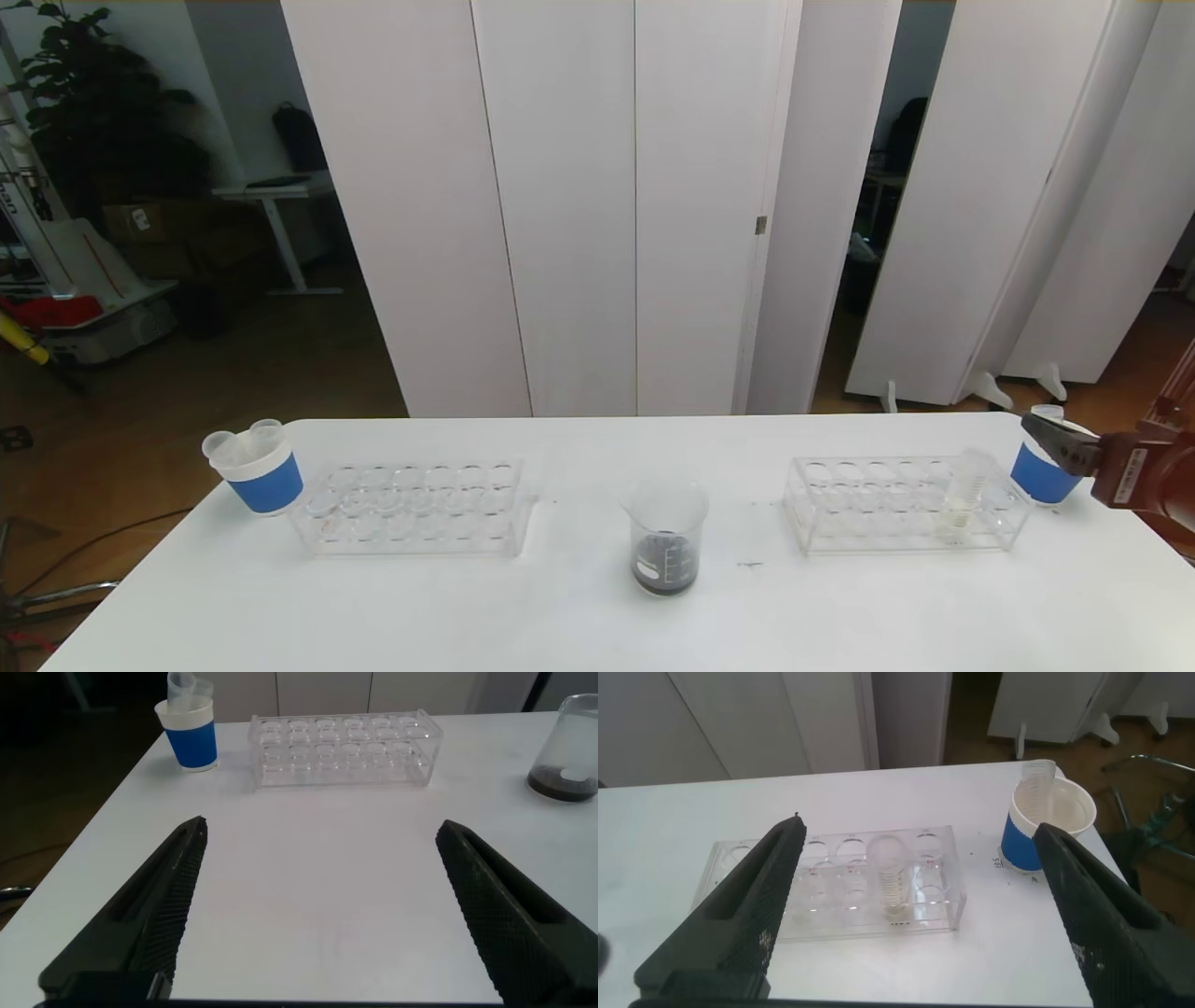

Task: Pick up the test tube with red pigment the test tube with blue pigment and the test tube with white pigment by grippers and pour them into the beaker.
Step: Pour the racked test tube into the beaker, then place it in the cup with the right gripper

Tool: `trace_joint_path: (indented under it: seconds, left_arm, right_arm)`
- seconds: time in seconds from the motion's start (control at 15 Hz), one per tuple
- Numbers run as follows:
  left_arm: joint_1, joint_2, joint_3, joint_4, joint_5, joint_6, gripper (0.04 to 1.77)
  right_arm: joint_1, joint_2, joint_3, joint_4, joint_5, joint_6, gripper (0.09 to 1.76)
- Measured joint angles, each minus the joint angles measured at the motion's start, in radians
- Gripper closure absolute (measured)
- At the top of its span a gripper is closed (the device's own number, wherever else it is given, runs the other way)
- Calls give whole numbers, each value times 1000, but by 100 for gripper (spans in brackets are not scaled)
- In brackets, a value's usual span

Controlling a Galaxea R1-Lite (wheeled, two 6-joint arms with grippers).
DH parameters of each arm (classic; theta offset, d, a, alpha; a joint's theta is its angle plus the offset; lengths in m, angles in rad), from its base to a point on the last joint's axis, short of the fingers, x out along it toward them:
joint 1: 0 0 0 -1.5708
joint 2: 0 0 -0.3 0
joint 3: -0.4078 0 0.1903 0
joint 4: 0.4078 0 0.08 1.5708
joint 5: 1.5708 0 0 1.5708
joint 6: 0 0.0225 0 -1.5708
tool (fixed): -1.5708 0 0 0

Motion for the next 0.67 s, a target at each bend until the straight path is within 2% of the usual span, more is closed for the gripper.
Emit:
trace_joint_path:
  seconds: [0.2, 0.67]
  left_arm:
    - [0, 0, 0, 0, 0, 0, 6]
    - [0, 0, 0, 0, 0, 0, 6]
  right_arm:
    - [0, 80, 73, -130, 2, -2, 10]
    - [11, 216, 193, -322, 0, 0, 10]
